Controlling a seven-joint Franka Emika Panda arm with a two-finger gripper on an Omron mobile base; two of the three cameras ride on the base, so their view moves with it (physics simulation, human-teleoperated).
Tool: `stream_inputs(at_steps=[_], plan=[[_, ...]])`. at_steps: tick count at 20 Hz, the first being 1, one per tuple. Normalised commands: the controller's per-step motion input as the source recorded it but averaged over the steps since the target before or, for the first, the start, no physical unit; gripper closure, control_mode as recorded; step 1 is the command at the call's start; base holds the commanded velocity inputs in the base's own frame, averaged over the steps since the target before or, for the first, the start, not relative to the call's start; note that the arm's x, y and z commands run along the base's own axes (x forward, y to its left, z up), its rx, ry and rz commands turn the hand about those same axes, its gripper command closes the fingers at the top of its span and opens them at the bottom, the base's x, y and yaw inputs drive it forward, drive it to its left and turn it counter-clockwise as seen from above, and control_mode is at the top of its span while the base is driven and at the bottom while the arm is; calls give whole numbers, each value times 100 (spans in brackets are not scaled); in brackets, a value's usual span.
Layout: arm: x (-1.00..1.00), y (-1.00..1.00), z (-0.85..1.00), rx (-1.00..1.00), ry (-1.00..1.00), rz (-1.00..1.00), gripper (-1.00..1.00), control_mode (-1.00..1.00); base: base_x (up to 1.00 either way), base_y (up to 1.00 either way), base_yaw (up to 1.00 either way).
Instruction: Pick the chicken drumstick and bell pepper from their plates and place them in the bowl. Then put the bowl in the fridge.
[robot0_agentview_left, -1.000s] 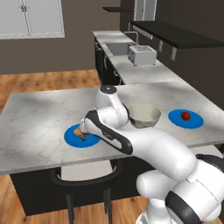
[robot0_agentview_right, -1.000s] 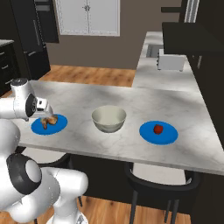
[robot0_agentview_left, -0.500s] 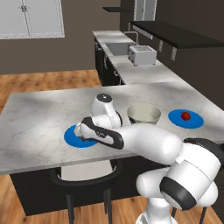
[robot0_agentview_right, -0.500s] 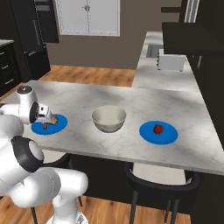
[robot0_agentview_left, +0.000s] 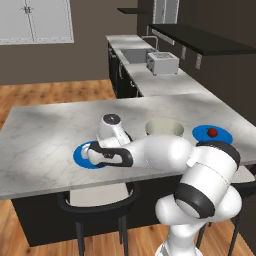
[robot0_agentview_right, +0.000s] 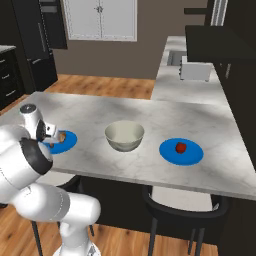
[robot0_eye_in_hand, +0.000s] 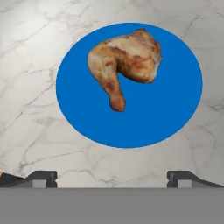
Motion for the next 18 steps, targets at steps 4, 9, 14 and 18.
stream_inputs(at_steps=[4, 9, 14, 18], plan=[[19, 5, -20, -4, 0, -10, -100, -100, 0, 0, 0], [23, 5, -17, -3, 0, -9, -100, -100, 0, 0, 0], [32, 4, -15, 0, 5, -3, -100, -100, 0, 0, 0], [33, 2, -15, -1, 5, 0, -100, -100, 0, 0, 0]])
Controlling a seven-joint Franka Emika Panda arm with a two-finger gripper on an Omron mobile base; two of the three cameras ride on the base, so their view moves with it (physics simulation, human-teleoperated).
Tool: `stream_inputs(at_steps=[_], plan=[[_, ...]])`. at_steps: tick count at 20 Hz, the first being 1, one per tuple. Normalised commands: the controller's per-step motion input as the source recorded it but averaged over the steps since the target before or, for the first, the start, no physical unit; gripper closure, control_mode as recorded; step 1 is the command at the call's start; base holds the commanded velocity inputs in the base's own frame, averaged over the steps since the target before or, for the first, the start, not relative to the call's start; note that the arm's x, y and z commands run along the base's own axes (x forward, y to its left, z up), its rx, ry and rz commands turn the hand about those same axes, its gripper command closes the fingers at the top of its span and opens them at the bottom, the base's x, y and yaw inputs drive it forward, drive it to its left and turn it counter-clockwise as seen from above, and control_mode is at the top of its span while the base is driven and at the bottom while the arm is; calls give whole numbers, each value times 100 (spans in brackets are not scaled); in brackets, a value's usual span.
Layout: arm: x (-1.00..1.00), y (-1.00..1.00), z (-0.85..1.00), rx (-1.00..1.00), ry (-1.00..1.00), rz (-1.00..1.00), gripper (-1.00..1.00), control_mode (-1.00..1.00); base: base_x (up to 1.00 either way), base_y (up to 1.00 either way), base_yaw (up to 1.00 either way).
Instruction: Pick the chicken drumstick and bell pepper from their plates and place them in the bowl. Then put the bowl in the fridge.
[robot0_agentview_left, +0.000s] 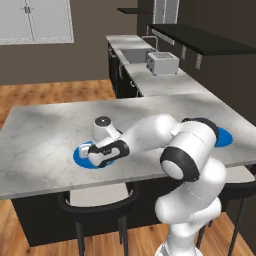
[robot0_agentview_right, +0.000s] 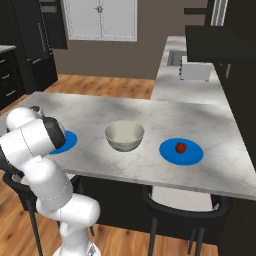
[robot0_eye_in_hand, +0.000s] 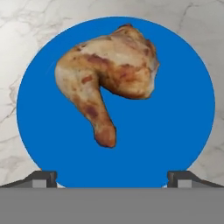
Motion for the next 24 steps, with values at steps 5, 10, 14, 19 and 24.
stream_inputs(at_steps=[5, 10, 14, 19, 24], plan=[[27, 2, -19, 0, 14, 0, -100, -100, 0, 0, 0], [24, 5, -19, 0, 11, 0, -100, -100, 0, 0, 0], [25, 9, -14, -1, 5, 0, -100, -100, 0, 0, 0], [16, 18, -16, -1, 4, 0, -100, -100, 0, 0, 0], [5, 17, -17, 0, 11, 0, -100, -100, 0, 0, 0]])
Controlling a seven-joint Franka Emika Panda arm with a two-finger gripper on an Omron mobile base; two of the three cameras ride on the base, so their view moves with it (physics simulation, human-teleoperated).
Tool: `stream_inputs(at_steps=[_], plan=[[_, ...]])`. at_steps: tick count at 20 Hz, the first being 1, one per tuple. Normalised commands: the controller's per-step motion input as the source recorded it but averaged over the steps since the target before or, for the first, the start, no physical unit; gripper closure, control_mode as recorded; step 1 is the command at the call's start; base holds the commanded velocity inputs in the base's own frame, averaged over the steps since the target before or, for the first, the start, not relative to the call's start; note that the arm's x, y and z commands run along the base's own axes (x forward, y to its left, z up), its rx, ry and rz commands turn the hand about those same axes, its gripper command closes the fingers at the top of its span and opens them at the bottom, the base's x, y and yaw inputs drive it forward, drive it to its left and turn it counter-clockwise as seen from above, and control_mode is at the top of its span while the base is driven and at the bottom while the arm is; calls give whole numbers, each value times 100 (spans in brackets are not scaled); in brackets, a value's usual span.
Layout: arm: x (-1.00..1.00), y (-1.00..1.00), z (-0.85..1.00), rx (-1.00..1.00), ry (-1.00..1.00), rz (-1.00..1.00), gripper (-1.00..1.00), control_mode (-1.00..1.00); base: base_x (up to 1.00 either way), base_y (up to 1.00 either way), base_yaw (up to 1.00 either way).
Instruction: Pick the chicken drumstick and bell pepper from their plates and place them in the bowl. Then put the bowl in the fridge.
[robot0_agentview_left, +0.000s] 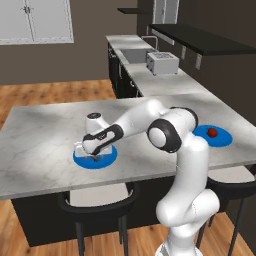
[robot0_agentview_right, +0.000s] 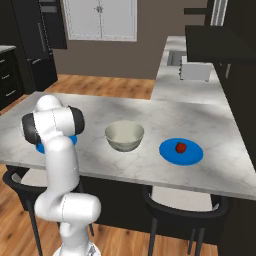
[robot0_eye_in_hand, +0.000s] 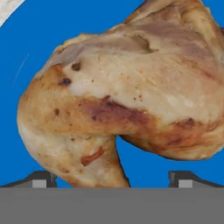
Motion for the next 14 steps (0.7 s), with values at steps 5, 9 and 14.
stream_inputs(at_steps=[5, 9, 14], plan=[[6, 0, -18, 0, 8, -1, -100, -100, 0, 0, 0], [6, 4, -17, -1, 1, 0, 100, -100, 0, 0, 0], [-9, 6, -10, 0, 0, 0, 100, -100, 0, 0, 0]])
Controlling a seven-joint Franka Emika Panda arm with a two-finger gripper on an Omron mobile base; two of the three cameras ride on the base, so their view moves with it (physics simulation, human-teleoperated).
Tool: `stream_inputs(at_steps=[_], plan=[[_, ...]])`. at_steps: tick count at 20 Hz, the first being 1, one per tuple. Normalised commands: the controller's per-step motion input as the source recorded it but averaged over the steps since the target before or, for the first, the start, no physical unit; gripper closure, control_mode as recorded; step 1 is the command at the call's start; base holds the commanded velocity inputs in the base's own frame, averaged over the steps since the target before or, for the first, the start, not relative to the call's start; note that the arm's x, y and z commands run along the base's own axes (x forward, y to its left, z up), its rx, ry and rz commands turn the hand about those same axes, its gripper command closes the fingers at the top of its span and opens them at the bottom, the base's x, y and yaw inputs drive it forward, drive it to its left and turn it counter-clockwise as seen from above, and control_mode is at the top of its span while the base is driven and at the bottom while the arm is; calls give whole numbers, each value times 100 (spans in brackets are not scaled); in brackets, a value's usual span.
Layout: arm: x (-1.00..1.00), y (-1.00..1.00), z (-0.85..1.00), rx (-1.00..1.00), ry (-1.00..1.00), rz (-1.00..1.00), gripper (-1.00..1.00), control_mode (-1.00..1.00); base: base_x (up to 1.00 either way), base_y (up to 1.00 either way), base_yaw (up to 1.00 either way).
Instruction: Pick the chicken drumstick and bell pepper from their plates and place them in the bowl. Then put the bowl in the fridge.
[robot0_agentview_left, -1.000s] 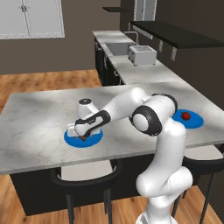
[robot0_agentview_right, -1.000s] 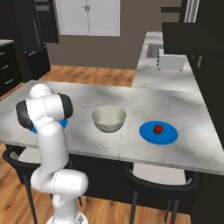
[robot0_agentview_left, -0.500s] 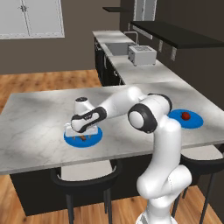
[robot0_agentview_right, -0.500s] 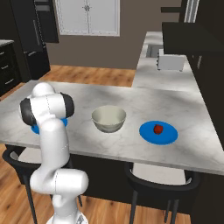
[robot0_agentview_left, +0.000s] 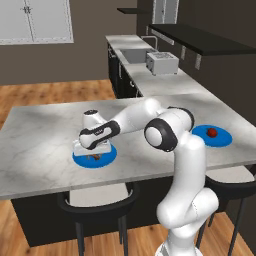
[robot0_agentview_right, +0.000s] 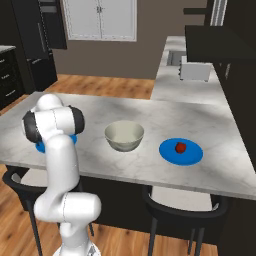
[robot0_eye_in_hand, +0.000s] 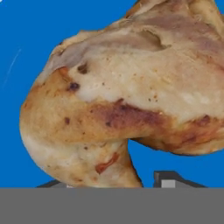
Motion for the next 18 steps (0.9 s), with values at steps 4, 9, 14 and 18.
stream_inputs(at_steps=[4, 9, 14, 18], plan=[[-12, 0, 5, -7, 2, 0, 100, -100, 0, 0, 0], [-12, -8, 33, -3, 2, 0, 100, -100, 0, 0, 0], [-20, -21, 56, 0, 0, 0, 100, -100, 0, 0, 0], [-27, -31, 57, 0, -1, 0, 100, -100, 0, 0, 0]])
